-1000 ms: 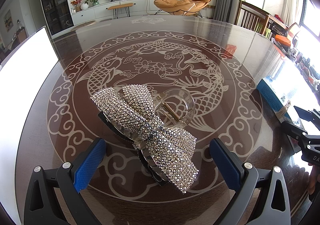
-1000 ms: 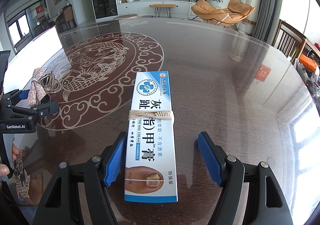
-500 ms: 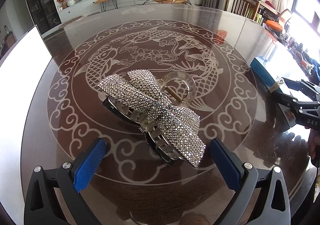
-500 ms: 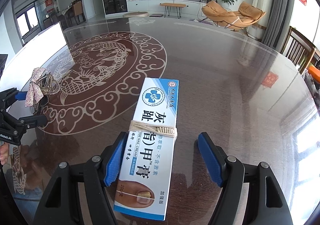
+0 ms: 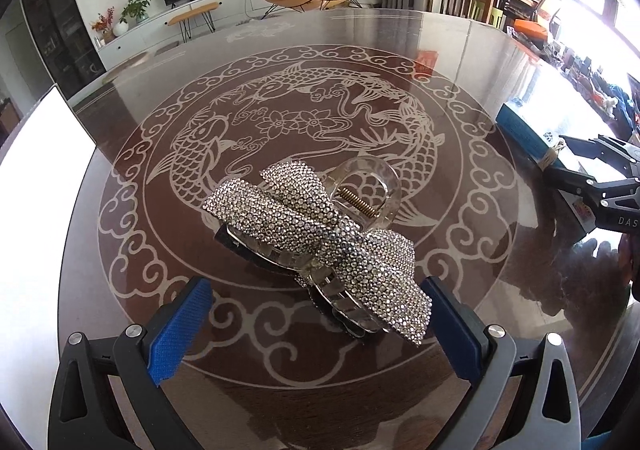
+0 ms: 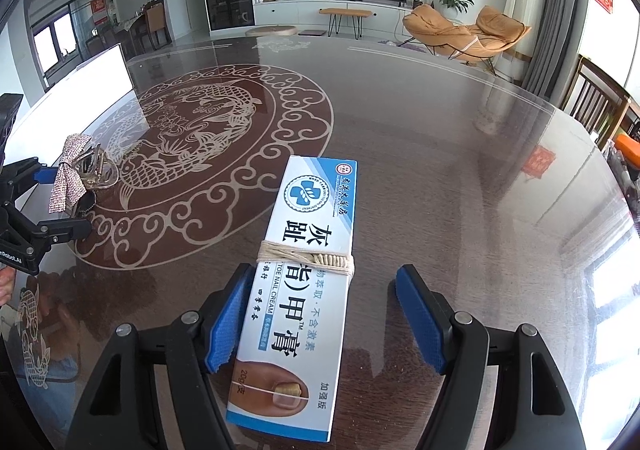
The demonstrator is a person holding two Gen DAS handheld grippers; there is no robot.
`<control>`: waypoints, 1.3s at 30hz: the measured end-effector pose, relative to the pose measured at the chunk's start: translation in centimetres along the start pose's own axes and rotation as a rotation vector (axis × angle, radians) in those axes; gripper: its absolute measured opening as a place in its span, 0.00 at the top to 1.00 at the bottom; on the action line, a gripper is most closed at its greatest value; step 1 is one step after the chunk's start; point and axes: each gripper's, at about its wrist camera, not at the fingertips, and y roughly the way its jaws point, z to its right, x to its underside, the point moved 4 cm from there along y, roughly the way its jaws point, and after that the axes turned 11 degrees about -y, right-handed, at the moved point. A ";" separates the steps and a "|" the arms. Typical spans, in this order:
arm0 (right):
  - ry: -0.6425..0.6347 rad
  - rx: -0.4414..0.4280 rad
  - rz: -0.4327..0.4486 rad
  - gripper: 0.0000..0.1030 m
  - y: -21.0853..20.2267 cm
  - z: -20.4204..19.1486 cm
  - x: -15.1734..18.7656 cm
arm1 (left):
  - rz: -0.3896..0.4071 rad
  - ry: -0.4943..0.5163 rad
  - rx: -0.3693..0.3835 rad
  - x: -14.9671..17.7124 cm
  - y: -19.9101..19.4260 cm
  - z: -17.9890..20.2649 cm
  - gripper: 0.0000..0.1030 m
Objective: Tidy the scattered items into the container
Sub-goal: 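Regrip the bow clip with the left gripper while right holds the ointment box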
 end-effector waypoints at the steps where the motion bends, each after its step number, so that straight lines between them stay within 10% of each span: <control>1: 0.000 0.001 0.000 0.29 0.0 0.0 0.0 | 0.003 0.007 -0.003 -0.1 0.0 0.1 0.00; 5: 0.002 -0.013 0.002 0.28 0.0 0.1 0.0 | 0.026 -0.066 0.071 -0.6 -0.8 -0.2 0.64; 8: 0.000 0.012 0.012 0.59 -0.7 0.3 0.2 | 0.016 -0.131 0.128 -0.5 -1.5 -0.7 0.73; 10: 0.029 -0.009 0.015 0.59 -1.1 0.4 0.7 | 0.042 -0.117 0.097 -0.1 -2.6 -0.4 0.75; 24: 0.058 -0.061 0.070 0.59 -5.2 -1.7 1.3 | 0.061 -0.206 0.163 2.0 -3.8 0.2 0.74; 29: 0.080 -0.069 0.052 0.59 -4.5 -1.7 2.2 | 0.035 -0.212 0.131 3.4 -3.3 0.9 0.24; 39: 0.062 -0.058 0.043 0.59 -3.3 -1.8 2.6 | 0.095 -0.262 -0.055 0.0 -2.2 2.6 0.19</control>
